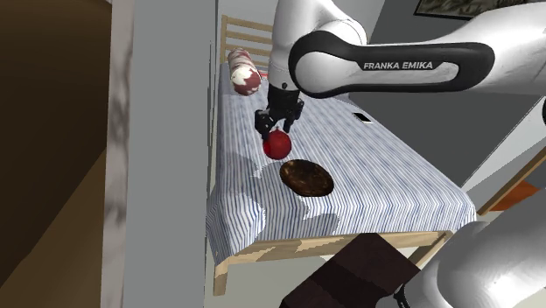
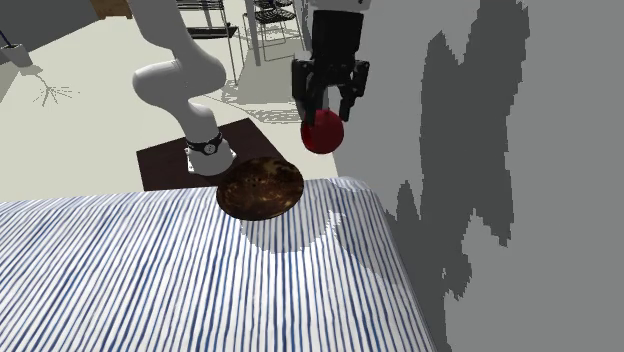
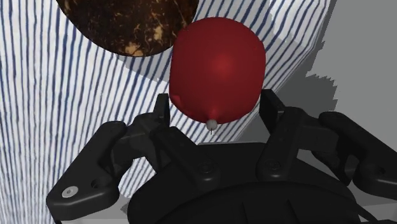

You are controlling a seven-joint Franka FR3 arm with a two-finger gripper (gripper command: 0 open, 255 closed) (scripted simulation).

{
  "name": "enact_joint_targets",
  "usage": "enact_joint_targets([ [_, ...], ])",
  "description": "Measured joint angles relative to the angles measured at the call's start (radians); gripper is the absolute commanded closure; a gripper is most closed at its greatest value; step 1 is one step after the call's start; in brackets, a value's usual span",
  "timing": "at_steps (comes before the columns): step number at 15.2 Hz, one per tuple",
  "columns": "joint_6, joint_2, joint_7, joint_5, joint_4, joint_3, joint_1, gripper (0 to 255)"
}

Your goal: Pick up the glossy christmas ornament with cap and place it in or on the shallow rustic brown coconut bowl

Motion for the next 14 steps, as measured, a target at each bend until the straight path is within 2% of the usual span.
enact_joint_targets([
  [9, 0.027, -0.248, -0.225, 0.051, -0.227, -0.154, -0.049, 255],
  [14, 0.075, -0.283, -0.243, 0.052, -0.307, -0.173, -0.051, 255],
])
